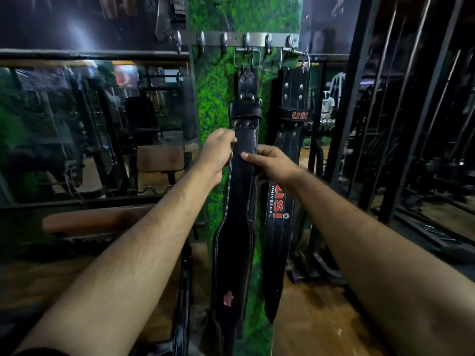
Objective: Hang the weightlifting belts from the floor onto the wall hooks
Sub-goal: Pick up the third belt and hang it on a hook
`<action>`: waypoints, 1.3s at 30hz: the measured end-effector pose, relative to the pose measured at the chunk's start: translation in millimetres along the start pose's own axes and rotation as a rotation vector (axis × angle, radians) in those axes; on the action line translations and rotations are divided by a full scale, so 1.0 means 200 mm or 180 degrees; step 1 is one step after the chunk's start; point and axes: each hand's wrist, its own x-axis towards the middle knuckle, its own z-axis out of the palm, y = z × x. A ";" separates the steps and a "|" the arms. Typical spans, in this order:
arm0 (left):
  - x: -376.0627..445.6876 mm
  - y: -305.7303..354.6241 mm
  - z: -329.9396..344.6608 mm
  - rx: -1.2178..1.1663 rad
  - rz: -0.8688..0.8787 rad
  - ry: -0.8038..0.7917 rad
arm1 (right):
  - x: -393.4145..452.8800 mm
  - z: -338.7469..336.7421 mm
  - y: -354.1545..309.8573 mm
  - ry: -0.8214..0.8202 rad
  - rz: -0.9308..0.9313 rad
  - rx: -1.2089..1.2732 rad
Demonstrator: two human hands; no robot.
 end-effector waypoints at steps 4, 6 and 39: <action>0.02 0.15 0.05 -0.0411 0.0021 -0.0055 | 0.00 -0.05 -0.06 -0.0413 -0.0022 -0.0610; 0.05 0.21 0.12 -0.0314 -0.0036 0.0000 | 0.02 -0.09 -0.06 -0.0480 -0.0047 -0.0555; 0.20 0.57 0.43 -0.0770 0.1116 0.0450 | 0.03 -0.34 0.44 0.0685 -0.0645 -0.1319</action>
